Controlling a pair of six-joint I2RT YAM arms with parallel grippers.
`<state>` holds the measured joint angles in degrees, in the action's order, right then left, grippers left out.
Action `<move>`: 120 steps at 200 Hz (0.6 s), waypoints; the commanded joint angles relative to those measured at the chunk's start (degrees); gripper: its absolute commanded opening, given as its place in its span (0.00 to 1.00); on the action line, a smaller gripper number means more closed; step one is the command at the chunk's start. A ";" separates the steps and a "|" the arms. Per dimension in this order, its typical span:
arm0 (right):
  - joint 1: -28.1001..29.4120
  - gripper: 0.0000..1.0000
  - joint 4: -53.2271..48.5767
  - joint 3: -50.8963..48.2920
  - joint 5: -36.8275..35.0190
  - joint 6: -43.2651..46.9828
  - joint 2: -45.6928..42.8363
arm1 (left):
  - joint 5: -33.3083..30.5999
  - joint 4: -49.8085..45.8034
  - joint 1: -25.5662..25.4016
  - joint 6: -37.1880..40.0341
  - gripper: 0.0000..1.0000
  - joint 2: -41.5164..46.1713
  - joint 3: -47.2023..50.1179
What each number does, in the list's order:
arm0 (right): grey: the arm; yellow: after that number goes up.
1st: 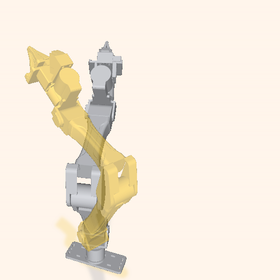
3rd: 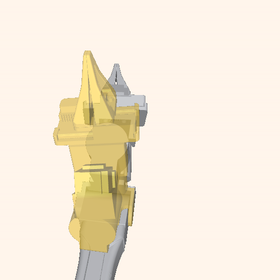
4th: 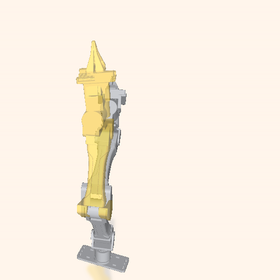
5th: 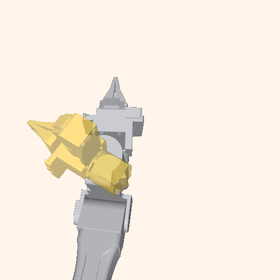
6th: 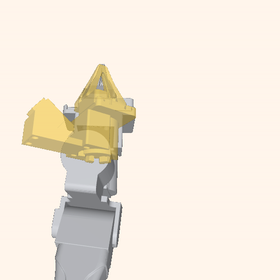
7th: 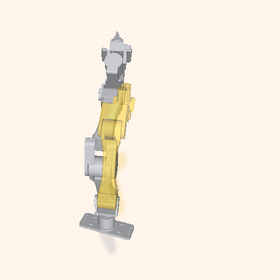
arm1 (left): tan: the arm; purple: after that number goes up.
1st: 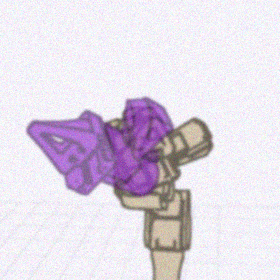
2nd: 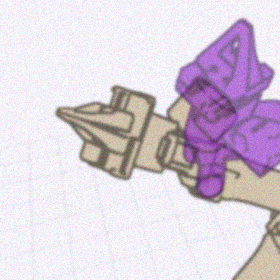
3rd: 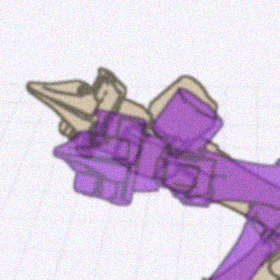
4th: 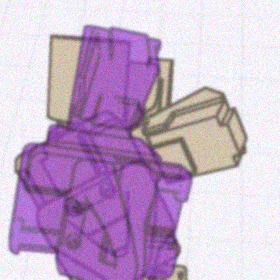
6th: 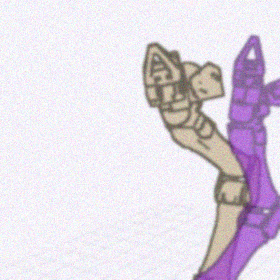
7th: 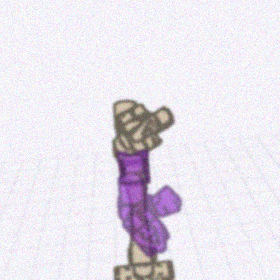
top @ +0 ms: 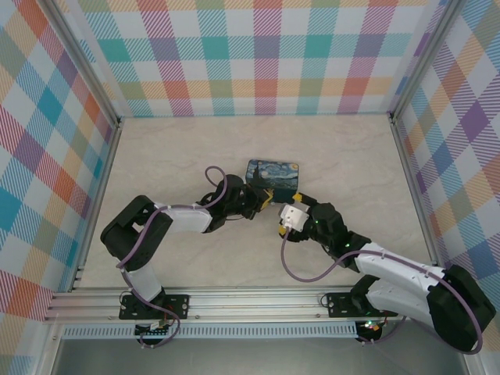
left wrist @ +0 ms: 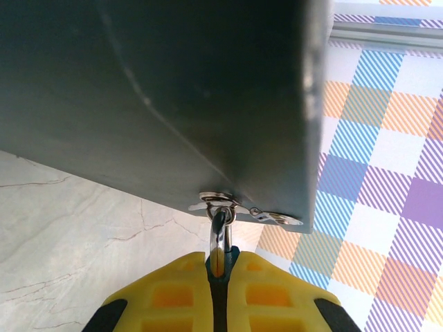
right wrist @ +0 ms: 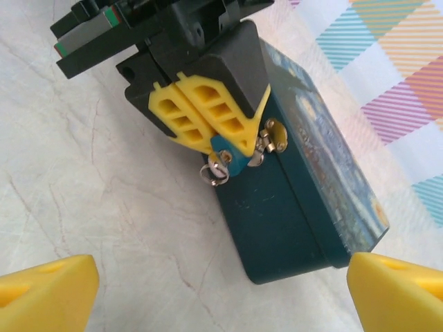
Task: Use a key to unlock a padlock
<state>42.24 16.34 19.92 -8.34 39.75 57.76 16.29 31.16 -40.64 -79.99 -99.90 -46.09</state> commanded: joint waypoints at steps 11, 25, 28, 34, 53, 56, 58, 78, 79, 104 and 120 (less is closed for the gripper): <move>1.47 0.80 5.42 1.40 -3.77 5.29 1.77 | 1.04 1.04 -0.17 -1.27 0.00 2.38 -1.16; 2.03 0.72 6.39 1.83 -4.81 5.02 3.08 | 0.79 0.97 -0.20 -1.70 0.00 2.61 -1.13; 2.05 0.71 6.68 1.87 -4.88 4.95 3.33 | 0.67 1.01 -0.21 -1.87 0.00 2.65 -1.13; 2.21 0.70 7.27 2.00 -4.93 4.75 4.01 | 0.58 1.09 -0.29 -2.06 0.00 2.71 -1.06; 2.23 0.63 10.22 2.20 -4.87 2.43 6.43 | 0.15 1.10 -0.38 -2.19 0.00 3.12 -1.07; 2.23 0.63 10.59 2.29 -4.63 1.90 6.79 | 0.07 1.03 -0.40 -2.14 0.00 3.23 -1.08; 2.23 0.63 10.76 2.35 -4.42 1.60 7.18 | -0.01 1.02 -0.40 -2.18 0.00 3.33 -1.11; 2.33 0.58 12.64 3.34 -3.19 -0.87 10.72 | -0.21 0.70 -0.42 -2.62 0.00 3.81 -1.04; 2.37 0.58 12.78 3.35 -3.18 -0.89 10.89 | -0.21 0.68 -0.45 -2.63 0.00 3.82 -0.99; 2.32 0.53 16.73 4.18 -2.96 -1.73 14.88 | -0.43 -0.42 -0.53 -2.80 0.00 4.44 -1.15; 2.32 0.51 18.22 4.81 -3.02 -1.78 16.34 | -0.57 -0.40 -0.58 -2.80 0.00 4.73 -1.18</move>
<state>44.29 28.51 22.76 -12.36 39.70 72.47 16.05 30.11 -40.66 -81.87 -97.76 -46.09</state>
